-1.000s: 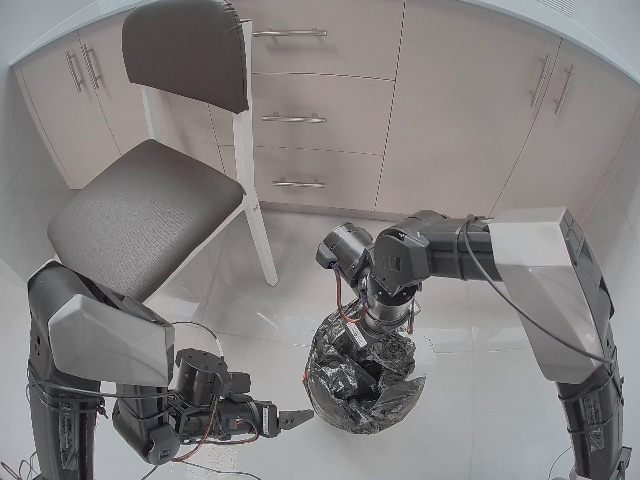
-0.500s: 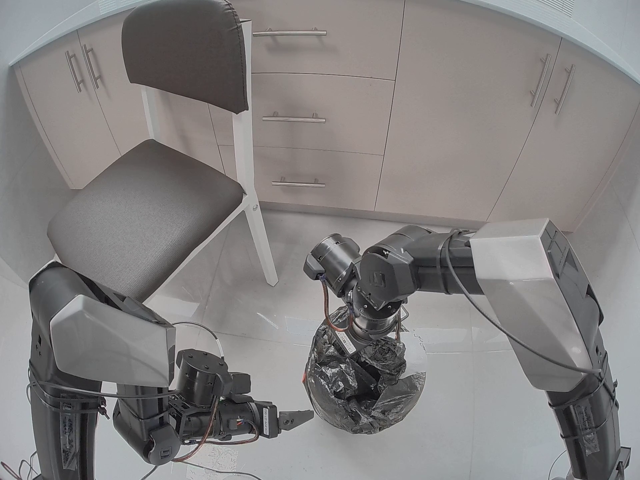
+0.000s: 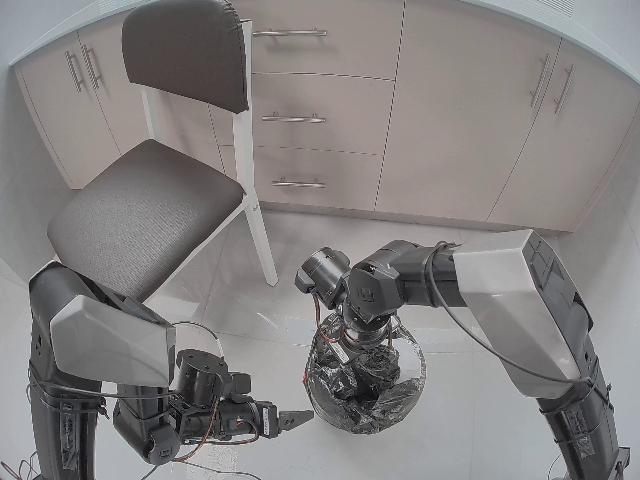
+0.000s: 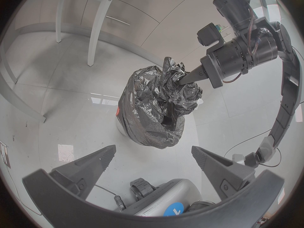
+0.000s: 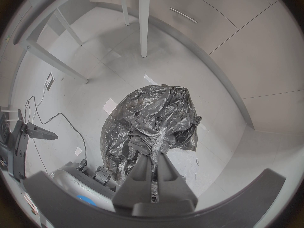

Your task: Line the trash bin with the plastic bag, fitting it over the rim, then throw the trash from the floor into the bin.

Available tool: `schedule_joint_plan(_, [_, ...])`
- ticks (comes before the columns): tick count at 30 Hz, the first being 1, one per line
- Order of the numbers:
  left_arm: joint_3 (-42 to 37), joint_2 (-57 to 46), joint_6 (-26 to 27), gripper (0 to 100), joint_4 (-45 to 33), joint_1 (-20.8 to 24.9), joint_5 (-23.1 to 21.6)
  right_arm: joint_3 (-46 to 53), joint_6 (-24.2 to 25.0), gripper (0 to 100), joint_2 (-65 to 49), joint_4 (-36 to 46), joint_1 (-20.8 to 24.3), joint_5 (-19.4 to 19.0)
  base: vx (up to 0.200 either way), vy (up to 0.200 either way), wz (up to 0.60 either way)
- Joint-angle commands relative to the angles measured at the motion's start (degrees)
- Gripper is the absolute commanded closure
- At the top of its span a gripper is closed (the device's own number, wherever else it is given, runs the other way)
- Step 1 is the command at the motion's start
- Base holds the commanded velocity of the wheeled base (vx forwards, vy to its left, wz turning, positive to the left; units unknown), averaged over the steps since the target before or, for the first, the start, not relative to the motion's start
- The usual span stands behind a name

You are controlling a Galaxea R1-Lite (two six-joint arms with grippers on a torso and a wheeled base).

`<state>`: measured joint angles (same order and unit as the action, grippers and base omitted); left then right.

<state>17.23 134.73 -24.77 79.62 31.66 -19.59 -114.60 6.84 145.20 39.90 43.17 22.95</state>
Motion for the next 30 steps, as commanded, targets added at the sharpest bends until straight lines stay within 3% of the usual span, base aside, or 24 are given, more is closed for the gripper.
schedule_joint_plan(1, [0.0, 0.09, -0.01, 0, 0.01, -0.02, -0.01, 0.01, 0.02, 100, 0.52, 0.0, 0.16, -0.02, 0.0, 0.0, 0.0])
schedule_joint_plan(18, [0.0, 0.09, -0.01, 0, 0.01, -0.02, -0.01, 0.01, 0.19, 100, 2.89, 0.0, 0.25, 0.34, 0.0, 0.0, 0.0])
schedule_joint_plan(19, [0.0, 0.09, -0.01, 0, 0.01, -0.02, -0.01, 0.01, 0.19, 0, 2.98, 0.0, 0.25, 0.34, 0.0, 0.0, 0.0])
schedule_joint_plan(30, [0.0, 0.09, -0.01, 0, 0.01, -0.02, -0.01, 0.01, 0.54, 0, 4.39, -0.17, 0.16, 0.34, 0.0, 0.0, 0.0])
